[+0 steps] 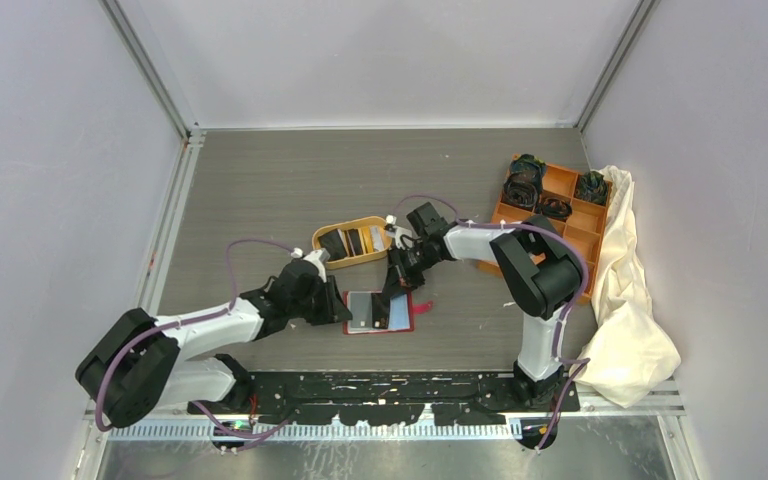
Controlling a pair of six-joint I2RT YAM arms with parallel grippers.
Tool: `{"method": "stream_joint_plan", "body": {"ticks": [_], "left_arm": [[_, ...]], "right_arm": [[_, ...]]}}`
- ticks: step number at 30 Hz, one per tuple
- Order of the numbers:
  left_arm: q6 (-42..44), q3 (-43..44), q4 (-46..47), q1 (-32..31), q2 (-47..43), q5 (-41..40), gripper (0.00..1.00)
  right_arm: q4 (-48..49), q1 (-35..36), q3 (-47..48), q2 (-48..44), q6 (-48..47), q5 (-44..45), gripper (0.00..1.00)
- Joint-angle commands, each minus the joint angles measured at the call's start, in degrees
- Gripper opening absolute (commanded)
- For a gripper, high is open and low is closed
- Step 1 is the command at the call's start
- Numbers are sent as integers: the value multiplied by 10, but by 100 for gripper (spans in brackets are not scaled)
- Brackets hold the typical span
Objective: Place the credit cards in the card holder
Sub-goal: Insert the credit card into the card holder.
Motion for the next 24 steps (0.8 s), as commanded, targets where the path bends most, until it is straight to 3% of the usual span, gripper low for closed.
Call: {"method": "stream_joint_plan", "body": {"ticks": [1,17,24], "left_arm": [[12,17,13,-4,14,-7,28],[11,27,24,-11,32,-4,29],[27,35,-14,-11,-33,-46,35]], "right_arm": [[-21,6,3,17,0,50,2],[4,13,17,30,17,39,5],[-8,12,36,42,7,35,9]]}}
